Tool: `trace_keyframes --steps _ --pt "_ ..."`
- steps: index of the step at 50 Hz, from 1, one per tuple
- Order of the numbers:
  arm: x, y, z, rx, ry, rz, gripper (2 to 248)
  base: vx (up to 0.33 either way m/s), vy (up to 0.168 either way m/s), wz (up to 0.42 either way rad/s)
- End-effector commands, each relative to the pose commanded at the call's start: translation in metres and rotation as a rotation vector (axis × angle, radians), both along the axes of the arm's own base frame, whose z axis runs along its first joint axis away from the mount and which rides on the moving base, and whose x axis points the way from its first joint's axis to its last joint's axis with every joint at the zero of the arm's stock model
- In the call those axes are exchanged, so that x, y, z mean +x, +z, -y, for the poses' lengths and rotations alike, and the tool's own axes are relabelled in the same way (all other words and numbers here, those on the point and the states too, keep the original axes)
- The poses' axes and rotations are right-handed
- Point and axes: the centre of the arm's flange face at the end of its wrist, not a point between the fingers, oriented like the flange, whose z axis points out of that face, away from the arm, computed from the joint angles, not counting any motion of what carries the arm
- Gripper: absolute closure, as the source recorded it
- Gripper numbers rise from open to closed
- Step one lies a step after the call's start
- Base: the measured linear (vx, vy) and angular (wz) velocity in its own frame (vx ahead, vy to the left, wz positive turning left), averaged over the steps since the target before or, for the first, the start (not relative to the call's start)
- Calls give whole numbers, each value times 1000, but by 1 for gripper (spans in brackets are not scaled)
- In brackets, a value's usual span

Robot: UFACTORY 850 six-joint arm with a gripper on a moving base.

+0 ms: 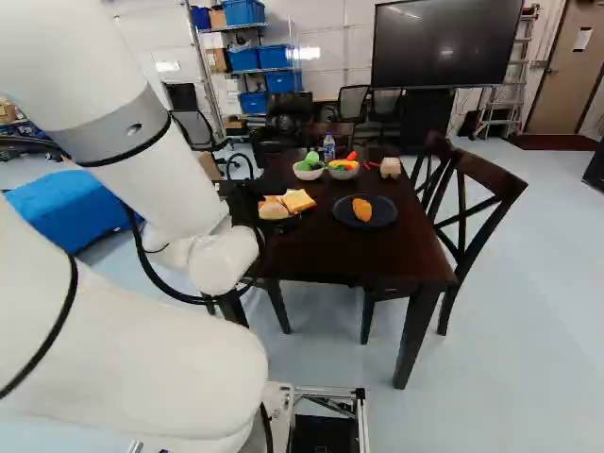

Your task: Move the croissant to the empty plate

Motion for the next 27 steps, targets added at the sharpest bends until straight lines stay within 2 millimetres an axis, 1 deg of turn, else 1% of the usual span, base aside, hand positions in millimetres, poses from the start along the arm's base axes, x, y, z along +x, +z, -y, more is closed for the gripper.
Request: trace_keyframes --steps 27 --pt "0 0 0 0 0 0 3 0 0 0"
